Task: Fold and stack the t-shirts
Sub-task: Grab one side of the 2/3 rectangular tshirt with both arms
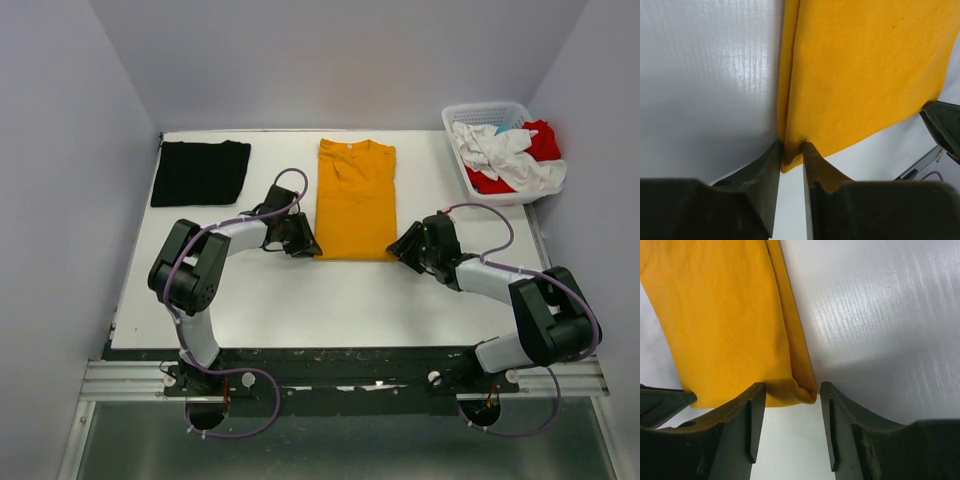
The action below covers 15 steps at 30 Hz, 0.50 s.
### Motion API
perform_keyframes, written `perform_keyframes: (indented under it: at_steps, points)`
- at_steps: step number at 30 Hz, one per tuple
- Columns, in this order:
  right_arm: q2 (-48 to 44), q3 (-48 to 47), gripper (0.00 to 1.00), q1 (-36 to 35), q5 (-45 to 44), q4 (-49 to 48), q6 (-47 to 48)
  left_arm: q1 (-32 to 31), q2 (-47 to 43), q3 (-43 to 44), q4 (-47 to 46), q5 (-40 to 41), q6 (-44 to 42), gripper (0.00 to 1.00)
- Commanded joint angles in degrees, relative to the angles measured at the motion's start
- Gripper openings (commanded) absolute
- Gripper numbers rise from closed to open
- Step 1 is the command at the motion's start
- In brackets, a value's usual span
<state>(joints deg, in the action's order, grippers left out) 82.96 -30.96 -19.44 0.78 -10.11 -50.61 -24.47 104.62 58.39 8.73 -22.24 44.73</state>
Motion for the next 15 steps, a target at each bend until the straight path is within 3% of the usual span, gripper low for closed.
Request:
perform_keyframes:
  at_steps: [1,3,13,15]
  points:
    - [1.5,1.4,0.52,0.1,1.2,0.3,-1.2,-0.1,3.3,0.2,0.8,-0.7,0.0,0.15]
    - [2.5,1.7,0.47,0.1,1.9,-0.3,-1.6,-0.1,3.2,-0.2,0.8,-0.4,0.1,0.0]
    - [1.0,8.2,0.03,-0.1,7.6,-0.9,-2.3,-1.1,-2.7,-7.6,-2.1,1.0,0.8,0.0]
    - [-0.7,10.1,0.01,-0.7,8.9,1.0,-1.7,-1.9,-5.8,-12.1,-3.1,2.2,1.5,0.0]
